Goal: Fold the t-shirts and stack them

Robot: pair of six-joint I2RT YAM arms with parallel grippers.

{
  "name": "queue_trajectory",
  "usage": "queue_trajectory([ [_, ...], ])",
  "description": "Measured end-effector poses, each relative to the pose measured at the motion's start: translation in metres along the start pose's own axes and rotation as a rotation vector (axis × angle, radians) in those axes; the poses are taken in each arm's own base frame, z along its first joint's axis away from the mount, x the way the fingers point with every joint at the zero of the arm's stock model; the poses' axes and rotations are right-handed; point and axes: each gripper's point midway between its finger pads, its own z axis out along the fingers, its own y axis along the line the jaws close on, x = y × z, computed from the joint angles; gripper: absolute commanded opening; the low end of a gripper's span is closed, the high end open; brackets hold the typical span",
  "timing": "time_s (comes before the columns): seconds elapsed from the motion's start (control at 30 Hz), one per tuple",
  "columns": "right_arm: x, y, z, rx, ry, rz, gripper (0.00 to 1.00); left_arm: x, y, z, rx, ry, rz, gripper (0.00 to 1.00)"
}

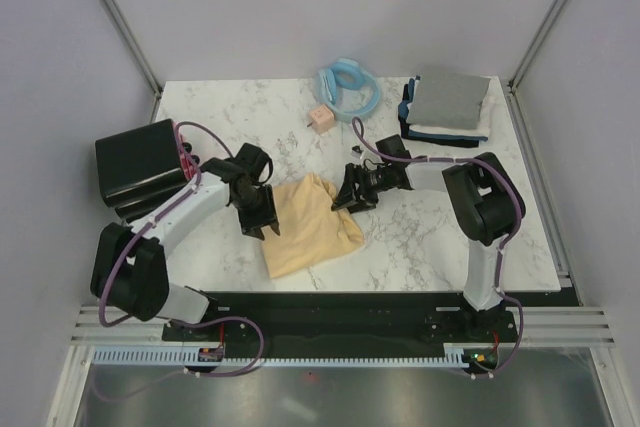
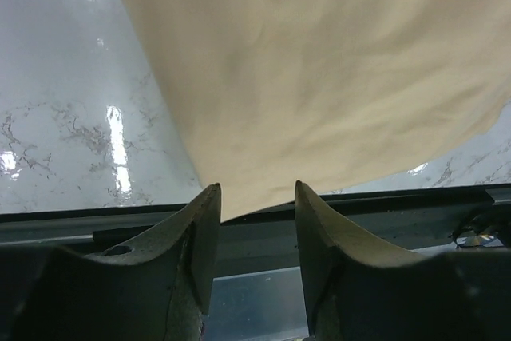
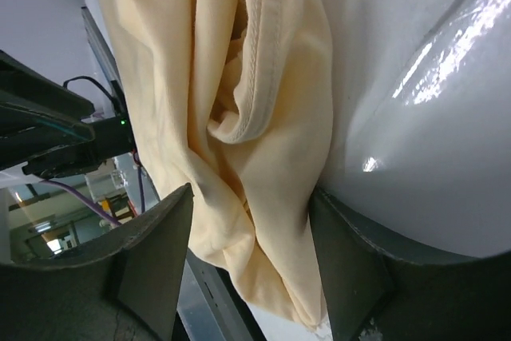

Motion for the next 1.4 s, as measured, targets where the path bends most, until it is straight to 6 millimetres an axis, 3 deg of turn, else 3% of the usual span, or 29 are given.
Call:
queue_trajectory([
  [0.4,-0.004,0.012,0.014,-0.156,0.000,0.039,0.68,-0.026,-0.022,0.018,-0.016,0.062,0.032,0.46],
  [0.7,0.015,0.027,0.030,-0.166,0.056,0.003,0.68,-0.028,-0.046,0.044,-0.061,0.130,0.096,0.45],
  [1.03,0.024,0.034,0.042,-0.161,0.070,-0.024,0.68,-0.020,-0.042,0.067,-0.137,0.194,0.121,0.43],
  [1.4,0.036,0.054,0.068,-0.265,0.054,0.035,0.66,-0.017,-0.035,0.069,-0.180,0.214,0.151,0.42],
])
